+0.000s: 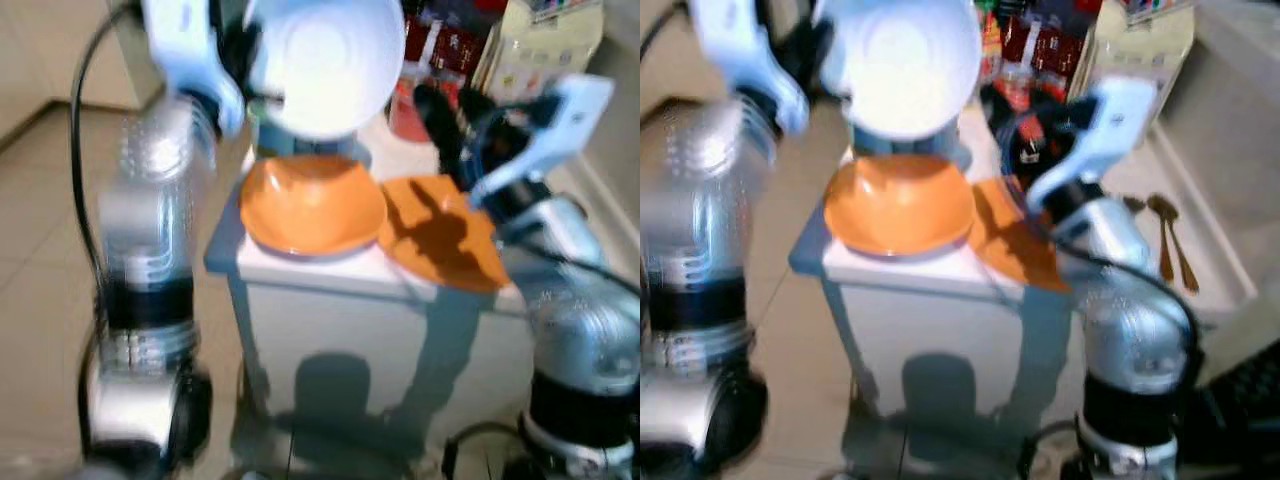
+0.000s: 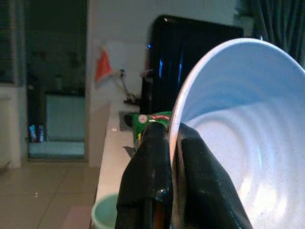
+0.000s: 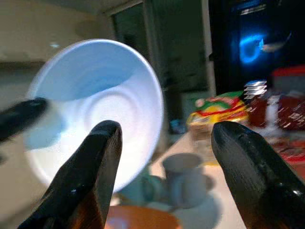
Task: Setting the table
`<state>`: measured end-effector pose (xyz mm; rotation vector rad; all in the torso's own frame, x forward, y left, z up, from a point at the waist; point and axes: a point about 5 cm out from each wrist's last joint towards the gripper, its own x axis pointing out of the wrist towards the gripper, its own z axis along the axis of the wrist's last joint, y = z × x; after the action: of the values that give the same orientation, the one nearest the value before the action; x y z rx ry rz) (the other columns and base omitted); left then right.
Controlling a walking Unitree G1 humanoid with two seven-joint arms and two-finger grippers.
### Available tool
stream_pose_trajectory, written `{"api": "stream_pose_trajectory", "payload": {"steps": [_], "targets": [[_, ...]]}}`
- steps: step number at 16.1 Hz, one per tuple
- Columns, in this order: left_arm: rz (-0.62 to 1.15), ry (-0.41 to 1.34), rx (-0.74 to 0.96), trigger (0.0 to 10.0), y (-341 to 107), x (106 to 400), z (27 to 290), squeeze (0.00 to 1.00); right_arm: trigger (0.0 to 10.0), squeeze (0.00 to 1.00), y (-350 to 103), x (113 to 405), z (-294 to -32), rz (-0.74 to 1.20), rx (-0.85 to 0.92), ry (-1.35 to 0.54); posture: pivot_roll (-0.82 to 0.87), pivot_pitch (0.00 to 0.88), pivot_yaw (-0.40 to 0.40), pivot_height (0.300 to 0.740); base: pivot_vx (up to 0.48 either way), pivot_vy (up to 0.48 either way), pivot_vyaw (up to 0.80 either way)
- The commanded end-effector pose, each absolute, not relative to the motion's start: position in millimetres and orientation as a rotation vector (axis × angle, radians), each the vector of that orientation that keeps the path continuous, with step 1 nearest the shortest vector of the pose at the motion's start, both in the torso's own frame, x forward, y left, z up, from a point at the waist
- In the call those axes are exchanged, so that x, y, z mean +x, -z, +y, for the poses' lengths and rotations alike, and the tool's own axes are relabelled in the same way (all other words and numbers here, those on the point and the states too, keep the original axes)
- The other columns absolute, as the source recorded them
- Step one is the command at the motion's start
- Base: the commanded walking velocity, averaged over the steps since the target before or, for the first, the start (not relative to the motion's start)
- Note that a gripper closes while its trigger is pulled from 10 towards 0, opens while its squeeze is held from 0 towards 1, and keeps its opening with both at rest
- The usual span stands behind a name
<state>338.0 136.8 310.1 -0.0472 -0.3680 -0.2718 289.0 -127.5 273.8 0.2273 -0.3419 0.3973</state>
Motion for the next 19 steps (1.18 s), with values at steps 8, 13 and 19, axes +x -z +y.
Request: {"api": "stream_pose_trajectory", "payload": {"steps": [8,13,19], "targets": [[-0.397,0.171,0.050,10.0,-296,309,138,0.00,10.0,0.00,-268,291,-128,-0.378,0.192,-0.251,0.05,0.000,-0.046,0.740,0.000,0.000,0.00],[-0.386,0.210,0.097,10.0,-290,311,132,0.00,10.0,0.00,-263,293,-124,-0.351,0.193,-0.262,0.02,0.000,-0.051,0.740,-0.299,0.000,0.00],[-0.368,0.169,0.099,10.0,-285,315,138,0.00,10.0,0.00,-264,299,-127,-0.362,0.203,-0.243,0.04,0.000,-0.048,0.740,-0.201,0.000,0.00]]}}
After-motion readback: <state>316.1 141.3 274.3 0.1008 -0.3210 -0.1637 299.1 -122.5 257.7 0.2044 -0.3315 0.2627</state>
